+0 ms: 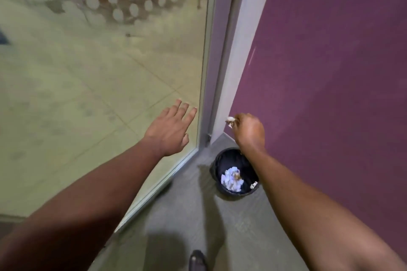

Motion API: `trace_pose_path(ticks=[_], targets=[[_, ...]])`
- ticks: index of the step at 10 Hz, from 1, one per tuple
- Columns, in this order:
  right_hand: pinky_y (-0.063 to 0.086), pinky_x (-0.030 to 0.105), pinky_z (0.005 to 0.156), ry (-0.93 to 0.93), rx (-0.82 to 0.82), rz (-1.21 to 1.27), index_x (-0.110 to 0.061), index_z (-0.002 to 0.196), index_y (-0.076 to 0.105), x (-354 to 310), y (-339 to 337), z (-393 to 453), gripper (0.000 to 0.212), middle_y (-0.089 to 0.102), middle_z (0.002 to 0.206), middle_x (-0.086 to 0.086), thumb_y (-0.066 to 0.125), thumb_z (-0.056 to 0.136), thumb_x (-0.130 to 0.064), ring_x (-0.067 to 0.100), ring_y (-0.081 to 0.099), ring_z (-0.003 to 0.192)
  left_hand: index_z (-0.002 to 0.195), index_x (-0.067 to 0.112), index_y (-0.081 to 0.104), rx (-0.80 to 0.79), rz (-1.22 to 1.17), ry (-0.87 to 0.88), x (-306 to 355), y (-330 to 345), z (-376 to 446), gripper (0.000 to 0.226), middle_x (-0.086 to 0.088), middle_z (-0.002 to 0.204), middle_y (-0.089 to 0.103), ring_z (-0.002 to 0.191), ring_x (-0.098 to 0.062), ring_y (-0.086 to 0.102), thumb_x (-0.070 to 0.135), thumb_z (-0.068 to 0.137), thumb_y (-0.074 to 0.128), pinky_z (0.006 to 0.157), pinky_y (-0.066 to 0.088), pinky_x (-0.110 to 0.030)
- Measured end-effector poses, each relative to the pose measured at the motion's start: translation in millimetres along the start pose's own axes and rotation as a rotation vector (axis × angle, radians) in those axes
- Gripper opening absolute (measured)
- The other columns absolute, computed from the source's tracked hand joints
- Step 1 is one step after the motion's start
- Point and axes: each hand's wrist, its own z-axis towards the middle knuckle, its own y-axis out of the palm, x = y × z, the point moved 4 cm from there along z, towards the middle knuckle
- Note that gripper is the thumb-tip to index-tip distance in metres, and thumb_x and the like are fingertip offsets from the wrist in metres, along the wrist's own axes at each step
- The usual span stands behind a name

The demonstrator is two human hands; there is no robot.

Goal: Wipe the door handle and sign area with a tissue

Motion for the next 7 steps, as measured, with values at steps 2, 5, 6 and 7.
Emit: trace_pose_path(ticks=[2, 5, 6, 7], targets=[[0.039, 0.032, 0.06, 0.126, -0.093, -0.01, -0.006, 0.095, 0.066, 84, 69, 37, 0.011, 0.066, 0.093, 0.014, 0.056, 0.092, -0.006, 0.033, 0.063, 0.084, 0.164, 0.016, 0.005, -0.144, -0.075, 0.0, 46, 61, 57, 0.079, -0.013, 0.17, 0.01, 0.158, -0.033, 0.003, 0.044, 0.1, 0.042, 0.126, 0.019, -0.046], [0.033, 0.032, 0.055, 0.197, -0.033, 0.062, -0.01, 0.07, 0.049, 103, 79, 43, 0.024, 0.055, 0.074, 0.008, 0.046, 0.086, 0.008, 0.026, 0.051, 0.065, 0.164, 0.019, 0.002, -0.175, -0.12, -0.007, 44, 85, 54, 0.078, -0.01, 0.171, 0.006, 0.159, -0.031, -0.004, 0.044, 0.098, 0.036, 0.127, 0.01, -0.045], [0.029, 0.03, 0.054, 0.163, -0.034, 0.045, -0.013, 0.069, 0.042, 102, 84, 36, 0.029, 0.048, 0.069, 0.005, 0.046, 0.088, 0.008, 0.025, 0.047, 0.061, 0.164, 0.019, 0.002, -0.151, -0.117, -0.005, 45, 85, 55, 0.078, -0.011, 0.171, 0.006, 0.159, -0.031, -0.004, 0.044, 0.098, 0.035, 0.127, 0.009, -0.046], [0.028, 0.031, 0.056, 0.11, -0.027, 0.065, -0.011, 0.073, 0.052, 91, 83, 32, 0.022, 0.047, 0.071, 0.003, 0.048, 0.092, 0.0, 0.025, 0.045, 0.065, 0.164, 0.018, 0.003, -0.136, -0.081, 0.002, 45, 75, 54, 0.078, -0.013, 0.171, 0.007, 0.158, -0.033, -0.003, 0.044, 0.098, 0.035, 0.127, 0.01, -0.046]])
